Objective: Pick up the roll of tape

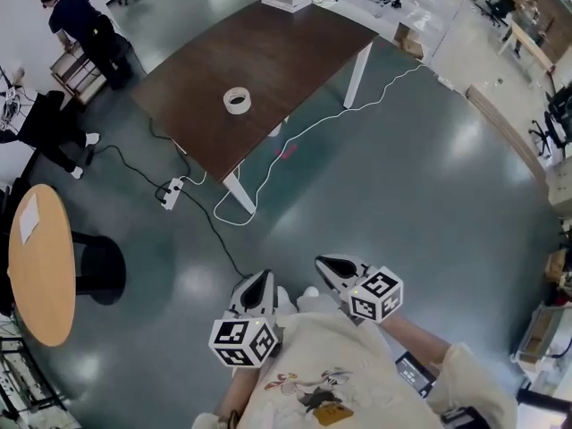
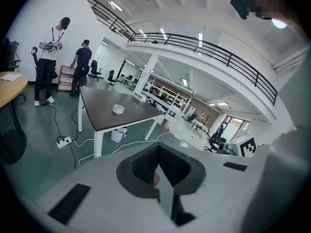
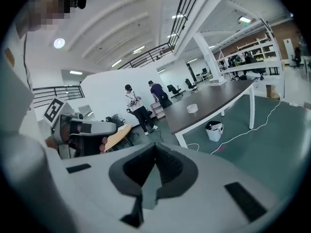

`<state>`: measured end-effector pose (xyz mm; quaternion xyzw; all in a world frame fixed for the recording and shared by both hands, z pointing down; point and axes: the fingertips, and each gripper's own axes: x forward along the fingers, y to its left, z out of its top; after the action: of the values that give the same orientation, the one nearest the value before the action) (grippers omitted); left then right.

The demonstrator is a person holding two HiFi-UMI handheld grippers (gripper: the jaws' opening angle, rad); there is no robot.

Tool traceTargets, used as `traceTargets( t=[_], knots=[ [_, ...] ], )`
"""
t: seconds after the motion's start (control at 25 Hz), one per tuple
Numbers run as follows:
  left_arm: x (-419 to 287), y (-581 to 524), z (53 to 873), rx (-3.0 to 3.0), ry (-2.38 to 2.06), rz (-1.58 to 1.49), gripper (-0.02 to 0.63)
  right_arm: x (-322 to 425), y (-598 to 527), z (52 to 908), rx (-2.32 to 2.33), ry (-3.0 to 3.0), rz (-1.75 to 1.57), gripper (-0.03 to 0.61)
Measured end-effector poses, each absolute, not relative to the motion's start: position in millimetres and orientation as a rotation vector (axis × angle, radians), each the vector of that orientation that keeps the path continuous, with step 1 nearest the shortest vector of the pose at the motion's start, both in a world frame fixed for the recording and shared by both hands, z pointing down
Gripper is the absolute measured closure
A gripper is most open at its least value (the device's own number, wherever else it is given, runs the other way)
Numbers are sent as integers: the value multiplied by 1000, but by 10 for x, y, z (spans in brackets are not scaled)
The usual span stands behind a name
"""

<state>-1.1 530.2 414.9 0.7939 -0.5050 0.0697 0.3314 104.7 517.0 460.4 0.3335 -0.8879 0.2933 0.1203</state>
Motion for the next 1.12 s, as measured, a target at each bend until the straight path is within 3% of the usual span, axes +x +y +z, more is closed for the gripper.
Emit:
traceTargets(
  t=[0.64, 1.12],
  knots=[
    [206, 5284, 4279, 2010, -1349, 186, 609, 1281, 5098, 4738, 917, -2585, 821, 572],
    [-451, 3738, 4375, 1984, -1378, 126, 609, 687, 3605, 4860, 849, -2543, 820, 572]
  ],
)
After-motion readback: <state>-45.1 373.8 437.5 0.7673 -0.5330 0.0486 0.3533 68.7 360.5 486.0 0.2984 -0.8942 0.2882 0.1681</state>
